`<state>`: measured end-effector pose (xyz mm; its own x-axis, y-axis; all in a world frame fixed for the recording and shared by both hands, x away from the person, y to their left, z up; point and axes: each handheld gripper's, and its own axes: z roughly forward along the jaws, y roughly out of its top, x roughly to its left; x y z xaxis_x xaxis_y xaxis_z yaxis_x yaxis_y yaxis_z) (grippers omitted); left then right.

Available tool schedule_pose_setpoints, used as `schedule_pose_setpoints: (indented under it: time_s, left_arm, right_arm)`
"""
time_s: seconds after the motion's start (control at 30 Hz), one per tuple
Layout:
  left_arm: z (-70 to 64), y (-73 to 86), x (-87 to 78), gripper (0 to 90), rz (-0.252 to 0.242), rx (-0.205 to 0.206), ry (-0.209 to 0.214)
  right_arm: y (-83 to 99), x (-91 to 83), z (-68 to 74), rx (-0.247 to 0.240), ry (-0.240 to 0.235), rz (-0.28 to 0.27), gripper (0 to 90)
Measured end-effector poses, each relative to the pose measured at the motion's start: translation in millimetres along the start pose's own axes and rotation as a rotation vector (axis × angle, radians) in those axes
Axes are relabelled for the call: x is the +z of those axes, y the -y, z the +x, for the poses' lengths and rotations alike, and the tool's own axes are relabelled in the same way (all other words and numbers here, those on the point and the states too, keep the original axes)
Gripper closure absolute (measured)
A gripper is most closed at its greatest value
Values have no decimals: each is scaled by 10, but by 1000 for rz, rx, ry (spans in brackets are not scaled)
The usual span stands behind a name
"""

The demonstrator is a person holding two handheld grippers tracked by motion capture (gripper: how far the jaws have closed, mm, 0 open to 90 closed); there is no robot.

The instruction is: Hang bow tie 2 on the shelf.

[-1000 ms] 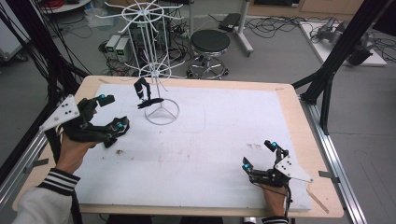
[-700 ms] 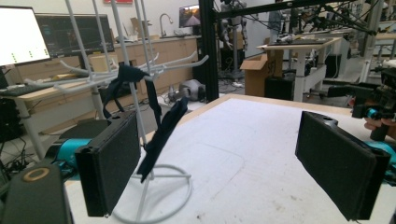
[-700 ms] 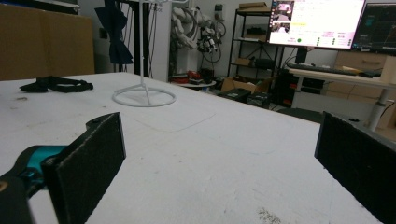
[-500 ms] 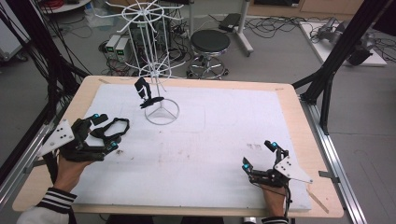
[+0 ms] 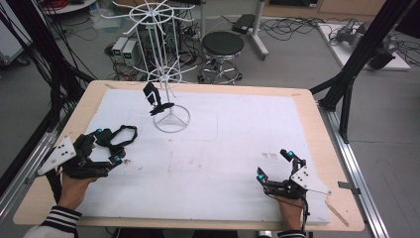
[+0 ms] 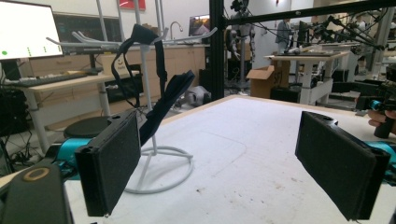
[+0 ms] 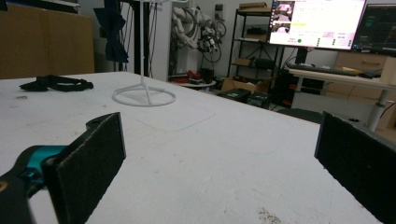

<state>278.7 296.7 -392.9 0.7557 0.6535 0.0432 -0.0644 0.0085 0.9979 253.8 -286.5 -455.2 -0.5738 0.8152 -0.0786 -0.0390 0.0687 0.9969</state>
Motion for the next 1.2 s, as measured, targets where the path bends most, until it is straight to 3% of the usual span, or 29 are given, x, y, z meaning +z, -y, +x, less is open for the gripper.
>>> schedule_pose_setpoints:
  time_s: [0.47,0.87,1.07,1.2]
  left_arm:
    - [103,0,-26,147,57,-7,-25]
    - [294,-113,2,149,196,-3,-68]
    - [396,-226,17,147,274,38,-23]
    - [459,-299,32,147,312,62,-14]
  right_arm:
    - [-1,-1,2,4,1,5,11]
    - [0,-5,-2,9,2,0,11]
    - [0,-9,0,10,1,3,11]
    - [1,-9,-2,12,2,-1,11]
